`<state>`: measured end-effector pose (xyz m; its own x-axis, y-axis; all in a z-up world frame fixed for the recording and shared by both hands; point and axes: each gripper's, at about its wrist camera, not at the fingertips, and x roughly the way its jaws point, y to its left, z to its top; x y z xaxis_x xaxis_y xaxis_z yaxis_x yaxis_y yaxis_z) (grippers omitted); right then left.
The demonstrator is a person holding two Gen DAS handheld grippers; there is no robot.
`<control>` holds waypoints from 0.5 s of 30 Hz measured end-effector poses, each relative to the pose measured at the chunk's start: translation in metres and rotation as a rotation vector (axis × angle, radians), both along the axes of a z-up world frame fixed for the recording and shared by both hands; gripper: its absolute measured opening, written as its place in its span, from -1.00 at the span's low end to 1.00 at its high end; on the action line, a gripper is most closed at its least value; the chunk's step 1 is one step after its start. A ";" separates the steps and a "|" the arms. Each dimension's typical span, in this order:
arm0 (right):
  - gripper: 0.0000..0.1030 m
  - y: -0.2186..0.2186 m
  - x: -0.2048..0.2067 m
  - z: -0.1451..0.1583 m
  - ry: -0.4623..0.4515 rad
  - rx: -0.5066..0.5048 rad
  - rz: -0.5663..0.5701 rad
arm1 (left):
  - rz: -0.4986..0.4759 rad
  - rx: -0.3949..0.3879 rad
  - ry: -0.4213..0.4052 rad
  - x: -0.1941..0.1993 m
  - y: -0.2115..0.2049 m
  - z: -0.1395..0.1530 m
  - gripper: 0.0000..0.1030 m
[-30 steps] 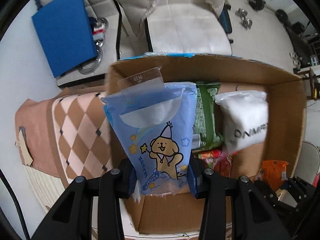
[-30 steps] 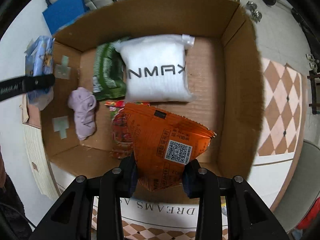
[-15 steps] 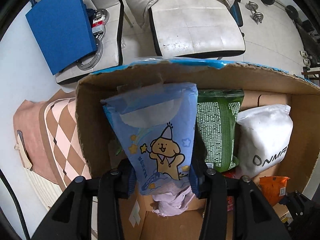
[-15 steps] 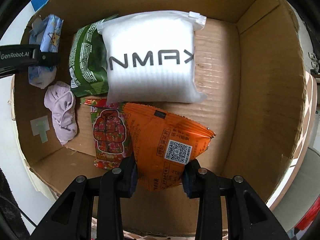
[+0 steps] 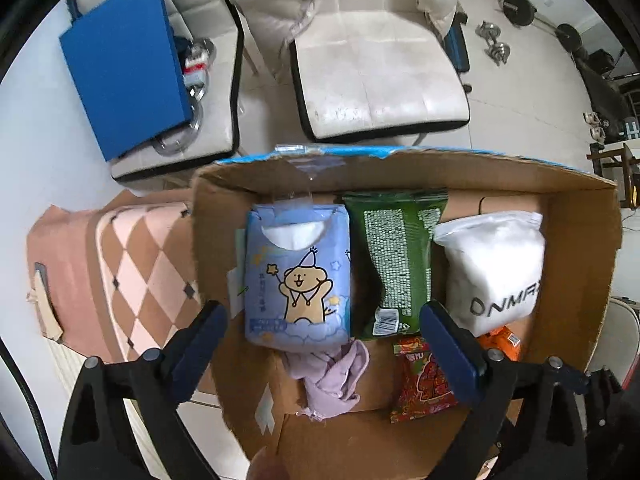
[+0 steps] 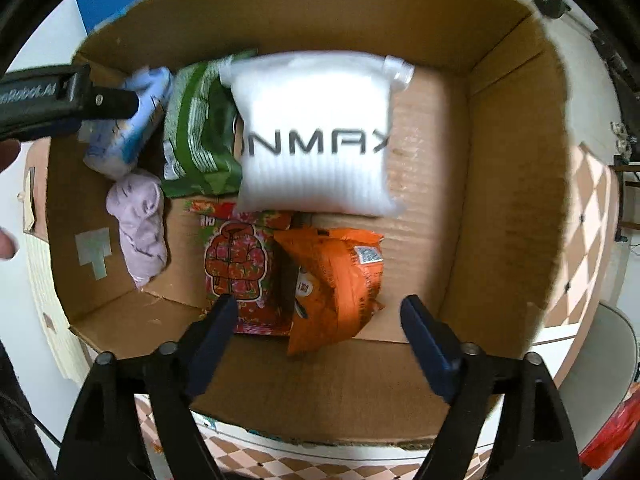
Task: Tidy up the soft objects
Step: 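Carry the tissue pack and orange bag into the box and release both, then grasp the blue Nestle tube with the left gripper while the right grasps the silver scrubber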
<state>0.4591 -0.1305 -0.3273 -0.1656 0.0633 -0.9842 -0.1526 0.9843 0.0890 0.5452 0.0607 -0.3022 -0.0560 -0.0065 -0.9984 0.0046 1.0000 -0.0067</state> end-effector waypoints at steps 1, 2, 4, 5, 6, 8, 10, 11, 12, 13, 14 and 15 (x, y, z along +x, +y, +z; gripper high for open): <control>0.77 0.000 -0.001 0.004 -0.011 -0.003 0.003 | -0.002 0.001 -0.010 -0.004 -0.001 0.006 0.92; 0.91 0.000 -0.002 0.009 -0.022 -0.001 0.002 | -0.003 -0.003 -0.018 -0.007 -0.002 0.010 0.92; 1.00 -0.001 -0.005 0.020 -0.052 0.012 -0.009 | -0.012 -0.009 -0.036 -0.016 -0.006 0.021 0.92; 1.00 -0.003 -0.004 0.023 -0.067 0.014 -0.015 | -0.014 -0.010 -0.045 -0.021 -0.007 0.026 0.92; 1.00 -0.004 -0.006 0.028 -0.086 0.011 -0.020 | -0.014 -0.016 -0.058 -0.028 -0.008 0.034 0.92; 1.00 -0.009 -0.011 0.041 -0.129 0.009 -0.035 | -0.003 -0.027 -0.085 -0.041 -0.009 0.046 0.92; 1.00 -0.012 -0.015 0.054 -0.163 0.015 -0.051 | 0.012 -0.017 -0.130 -0.057 -0.009 0.060 0.92; 1.00 -0.014 -0.014 0.058 -0.175 0.020 -0.058 | 0.016 -0.012 -0.147 -0.064 -0.009 0.066 0.92; 1.00 -0.015 -0.018 0.065 -0.189 0.029 -0.064 | 0.023 -0.009 -0.167 -0.074 -0.009 0.073 0.92; 1.00 -0.017 -0.018 0.070 -0.199 0.035 -0.067 | 0.026 -0.008 -0.180 -0.082 -0.009 0.078 0.92; 1.00 -0.016 -0.020 0.071 -0.209 0.040 -0.067 | 0.032 -0.009 -0.194 -0.090 -0.010 0.082 0.92; 1.00 -0.016 -0.023 0.074 -0.219 0.044 -0.065 | 0.043 -0.016 -0.208 -0.099 -0.009 0.088 0.92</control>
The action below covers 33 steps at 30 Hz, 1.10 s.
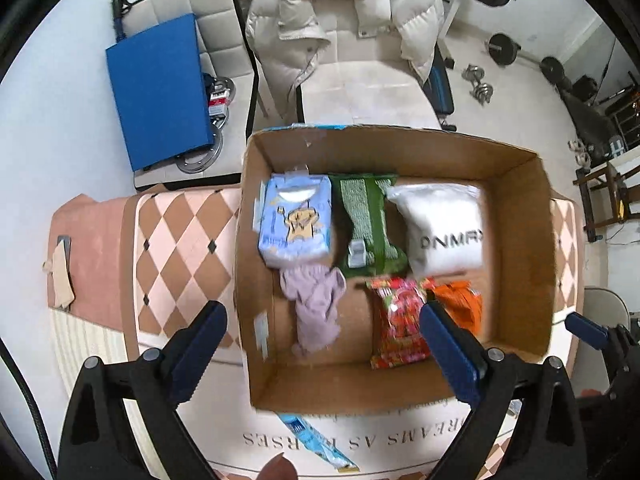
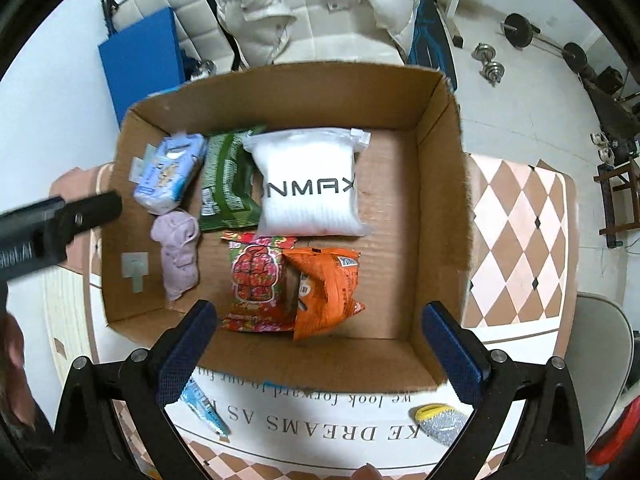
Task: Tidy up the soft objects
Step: 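Grasp the blue Nestle tube with the left gripper while the right grasps the silver scrubber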
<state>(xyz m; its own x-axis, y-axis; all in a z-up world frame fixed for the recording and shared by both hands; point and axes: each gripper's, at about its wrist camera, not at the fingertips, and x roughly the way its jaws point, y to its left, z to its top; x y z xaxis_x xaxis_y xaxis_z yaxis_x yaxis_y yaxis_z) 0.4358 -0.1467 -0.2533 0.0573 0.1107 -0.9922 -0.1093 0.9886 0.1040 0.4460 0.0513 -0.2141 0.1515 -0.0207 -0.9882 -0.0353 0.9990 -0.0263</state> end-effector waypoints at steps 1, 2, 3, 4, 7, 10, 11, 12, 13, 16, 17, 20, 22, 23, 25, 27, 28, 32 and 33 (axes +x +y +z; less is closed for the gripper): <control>1.00 0.000 -0.005 0.006 -0.008 0.008 0.000 | 0.011 0.000 -0.013 -0.007 0.000 0.005 0.92; 1.00 -0.001 -0.009 0.010 -0.011 0.023 -0.005 | 0.021 0.004 -0.025 -0.014 0.000 0.009 0.92; 1.00 -0.005 -0.013 0.017 -0.012 0.040 -0.012 | 0.031 0.007 -0.036 -0.020 -0.001 0.013 0.91; 1.00 -0.009 -0.020 0.029 -0.014 0.066 -0.021 | 0.041 0.011 -0.049 -0.028 0.000 0.018 0.92; 1.00 -0.015 -0.036 0.044 -0.033 0.107 -0.031 | 0.072 0.008 -0.070 -0.053 0.000 0.026 0.92; 1.00 -0.028 -0.056 0.057 -0.071 0.093 -0.023 | 0.113 -0.027 -0.057 -0.083 0.003 0.022 0.92; 1.00 -0.034 -0.063 0.059 -0.082 0.078 -0.020 | 0.122 -0.043 -0.045 -0.096 0.002 0.017 0.92; 1.00 -0.041 -0.071 0.060 -0.092 0.058 -0.015 | 0.126 -0.053 -0.033 -0.106 0.001 0.011 0.92; 1.00 -0.050 -0.081 0.059 -0.105 0.029 -0.008 | 0.125 -0.051 -0.015 -0.122 -0.003 0.002 0.92; 1.00 -0.073 -0.106 0.046 -0.126 -0.057 0.041 | 0.129 -0.028 0.047 -0.154 -0.011 -0.029 0.92; 1.00 -0.082 -0.115 0.035 -0.112 -0.101 0.061 | 0.137 -0.031 0.078 -0.163 -0.012 -0.043 0.92; 1.00 -0.110 -0.134 -0.002 -0.039 -0.194 0.101 | 0.183 -0.055 0.173 -0.184 -0.011 -0.085 0.91; 1.00 -0.128 -0.144 -0.034 0.025 -0.224 0.106 | 0.213 -0.063 0.218 -0.194 -0.008 -0.110 0.91; 1.00 -0.136 -0.148 -0.046 0.044 -0.223 0.105 | 0.222 -0.065 0.236 -0.198 -0.007 -0.120 0.91; 1.00 -0.150 -0.153 -0.071 0.068 -0.211 0.099 | 0.239 -0.064 0.277 -0.201 -0.006 -0.142 0.86; 1.00 -0.161 -0.156 -0.092 0.099 -0.204 0.087 | 0.254 -0.052 0.303 -0.202 -0.003 -0.157 0.86; 1.00 -0.166 -0.156 -0.103 0.120 -0.192 0.079 | 0.264 -0.042 0.316 -0.202 0.000 -0.164 0.86; 1.00 -0.176 -0.162 -0.130 0.182 -0.141 0.064 | 0.292 -0.037 0.375 -0.202 0.006 -0.194 0.50; 1.00 -0.177 -0.164 -0.137 0.195 -0.144 0.058 | 0.292 -0.032 0.396 -0.203 0.007 -0.201 0.27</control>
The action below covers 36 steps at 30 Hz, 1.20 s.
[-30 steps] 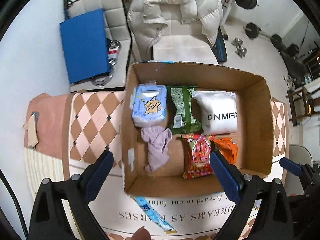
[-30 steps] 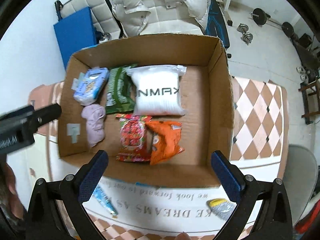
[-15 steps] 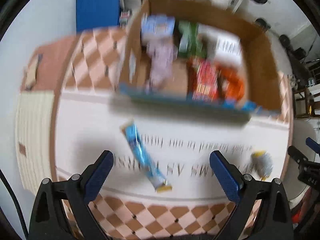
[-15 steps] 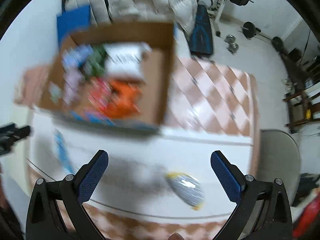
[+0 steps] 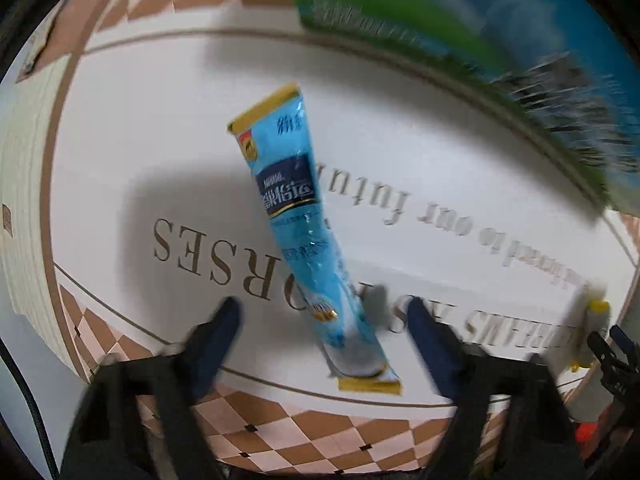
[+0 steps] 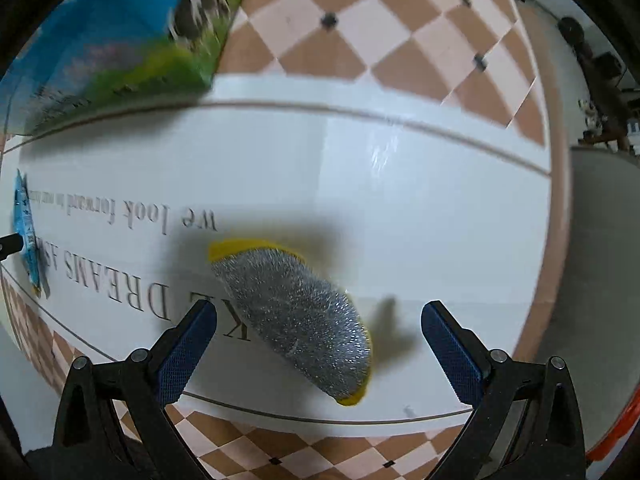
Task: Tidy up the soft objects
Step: 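Grasp the blue Nestle tube with the left gripper while the right grasps the silver scrubber, then carry the tube and scrubber into the box and open both grippers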
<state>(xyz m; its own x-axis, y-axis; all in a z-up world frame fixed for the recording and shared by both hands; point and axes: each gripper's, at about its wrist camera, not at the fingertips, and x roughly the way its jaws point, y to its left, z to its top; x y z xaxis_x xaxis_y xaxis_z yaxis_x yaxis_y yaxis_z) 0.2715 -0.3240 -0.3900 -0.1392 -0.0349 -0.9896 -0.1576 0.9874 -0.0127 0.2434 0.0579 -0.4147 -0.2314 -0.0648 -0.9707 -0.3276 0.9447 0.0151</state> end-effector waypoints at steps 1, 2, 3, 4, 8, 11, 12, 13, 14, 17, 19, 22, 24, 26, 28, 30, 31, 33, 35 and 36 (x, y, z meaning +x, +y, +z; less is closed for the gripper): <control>0.99 -0.001 -0.002 -0.005 0.011 -0.006 -0.006 | 0.003 -0.007 0.023 -0.001 0.001 -0.008 0.08; 0.85 -0.001 -0.005 -0.009 0.022 -0.009 -0.016 | 0.015 -0.021 0.023 -0.002 0.002 -0.011 0.03; 0.73 -0.001 -0.007 -0.013 0.037 -0.005 -0.028 | 0.031 -0.029 0.010 -0.002 0.003 -0.009 -0.07; 0.41 0.000 -0.010 -0.016 0.053 0.000 -0.041 | 0.028 -0.028 0.008 -0.002 0.003 -0.008 -0.19; 0.16 0.005 -0.025 -0.024 0.113 0.031 -0.105 | -0.059 0.010 -0.007 -0.004 -0.017 -0.003 -0.44; 0.15 0.013 -0.038 -0.023 0.154 0.123 -0.154 | -0.178 0.046 -0.019 -0.014 -0.046 -0.001 -0.47; 0.15 0.016 -0.041 -0.023 0.167 0.157 -0.164 | -0.210 0.047 -0.022 -0.019 -0.056 -0.001 -0.47; 0.16 0.019 -0.043 -0.021 0.173 0.176 -0.169 | -0.227 0.041 -0.023 -0.021 -0.065 0.000 -0.49; 0.20 0.021 -0.046 -0.021 0.175 0.183 -0.166 | -0.236 0.037 -0.025 -0.023 -0.071 0.000 -0.49; 0.32 0.033 -0.047 -0.019 0.145 0.128 -0.128 | -0.254 0.039 -0.034 -0.031 -0.085 0.001 -0.49; 0.32 0.040 -0.048 -0.023 0.121 0.067 -0.096 | -0.265 0.017 -0.040 -0.033 -0.093 0.001 -0.51; -0.07 0.049 -0.051 -0.019 0.053 0.000 -0.068 | -0.279 0.002 -0.048 -0.037 -0.104 0.004 -0.57; -0.10 0.055 -0.056 -0.015 0.038 0.010 -0.069 | -0.288 -0.003 -0.058 -0.040 -0.112 0.010 -0.61; -0.12 0.060 -0.058 -0.009 0.047 0.043 -0.084 | -0.297 -0.010 -0.076 -0.043 -0.120 0.020 -0.63; -0.13 0.066 -0.062 0.003 0.028 0.066 -0.081 | -0.307 -0.023 -0.100 -0.049 -0.126 0.034 -0.66; -0.13 0.068 -0.062 0.018 0.012 0.107 -0.086 | -0.321 -0.040 -0.135 -0.050 -0.135 0.052 -0.67; -0.13 0.069 -0.062 0.027 0.002 0.131 -0.090 | -0.326 -0.046 -0.154 -0.049 -0.140 0.061 -0.68; -0.13 0.072 -0.061 0.044 -0.024 0.165 -0.096 | -0.336 -0.055 -0.195 -0.047 -0.151 0.080 -0.69; -0.13 0.076 -0.056 0.066 -0.060 0.197 -0.098 | -0.333 -0.071 -0.231 -0.044 -0.158 0.101 -0.71; -0.13 0.077 -0.052 0.078 -0.080 0.213 -0.100 | -0.334 -0.084 -0.254 -0.041 -0.160 0.113 -0.74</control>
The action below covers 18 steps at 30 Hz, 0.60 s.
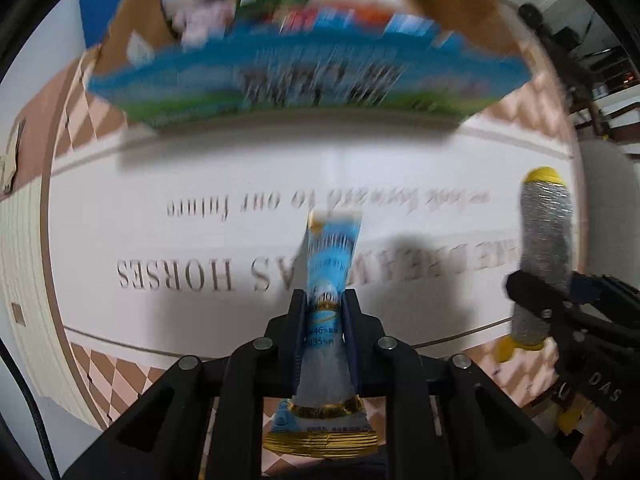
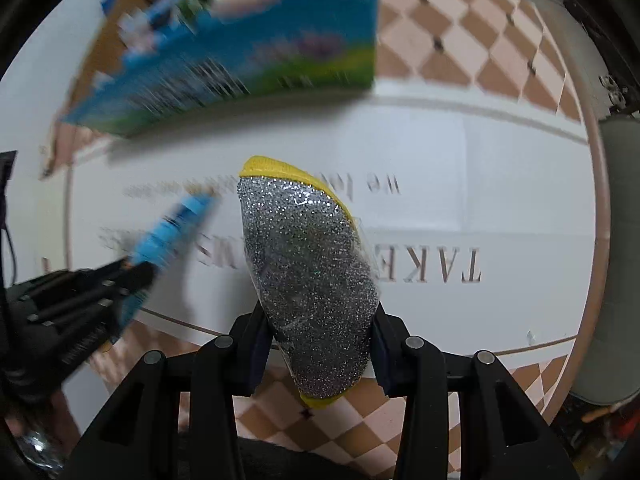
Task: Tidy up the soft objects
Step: 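Carry the tube and scrubber into the box and open both grippers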
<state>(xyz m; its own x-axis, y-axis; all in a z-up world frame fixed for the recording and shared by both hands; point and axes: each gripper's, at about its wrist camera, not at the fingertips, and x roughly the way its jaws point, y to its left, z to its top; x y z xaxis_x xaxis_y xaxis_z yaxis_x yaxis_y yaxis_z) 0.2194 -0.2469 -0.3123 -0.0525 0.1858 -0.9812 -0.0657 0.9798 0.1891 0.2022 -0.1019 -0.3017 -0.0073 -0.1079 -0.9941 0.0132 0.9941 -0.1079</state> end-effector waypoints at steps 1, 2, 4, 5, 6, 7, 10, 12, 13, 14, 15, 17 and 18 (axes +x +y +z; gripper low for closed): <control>-0.13 0.000 0.005 0.010 -0.016 0.010 -0.002 | -0.004 -0.014 -0.024 0.005 -0.001 0.012 -0.82; -0.13 0.003 0.005 0.023 -0.038 0.023 -0.004 | -0.015 -0.025 -0.050 0.009 -0.006 0.027 -0.85; -0.13 0.000 0.005 0.048 -0.080 0.050 -0.010 | -0.042 -0.029 -0.097 0.036 0.003 0.049 -0.85; -0.13 0.000 0.014 0.058 -0.096 0.058 -0.009 | -0.052 -0.018 -0.114 0.044 0.009 0.057 -0.85; -0.13 0.001 0.017 0.068 -0.113 0.062 -0.009 | -0.073 0.001 -0.124 0.050 0.006 0.058 -0.83; -0.13 0.001 0.021 0.075 -0.127 0.066 -0.010 | -0.088 -0.005 -0.117 0.058 0.012 0.057 -0.79; -0.13 0.002 0.036 0.077 -0.132 0.056 -0.012 | -0.145 -0.048 0.003 0.068 0.024 0.024 -0.47; -0.13 0.006 0.045 0.069 -0.118 0.051 -0.016 | -0.173 -0.048 0.087 0.058 0.025 -0.001 -0.42; -0.13 0.005 0.045 0.065 -0.110 0.044 -0.020 | -0.181 -0.057 0.152 0.050 0.025 -0.018 -0.38; -0.13 0.004 0.043 0.061 -0.100 0.040 -0.020 | -0.173 -0.064 0.207 0.043 0.026 -0.035 -0.38; -0.13 0.001 0.039 0.061 -0.088 0.036 -0.022 | -0.163 -0.072 0.243 0.036 0.027 -0.046 -0.38; -0.13 -0.002 0.035 0.046 -0.062 0.028 -0.029 | -0.148 -0.093 0.316 0.019 0.025 -0.070 -0.38; -0.13 -0.004 0.032 0.039 -0.049 0.024 -0.031 | -0.146 -0.099 0.339 0.009 0.022 -0.080 -0.38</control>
<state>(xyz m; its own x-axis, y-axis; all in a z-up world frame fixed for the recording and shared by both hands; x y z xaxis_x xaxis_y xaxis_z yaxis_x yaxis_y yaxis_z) 0.2513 -0.2513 -0.2730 0.0020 0.2097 -0.9778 -0.0450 0.9768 0.2094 0.2114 -0.0801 -0.3815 -0.3563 -0.1770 -0.9175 0.1011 0.9688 -0.2262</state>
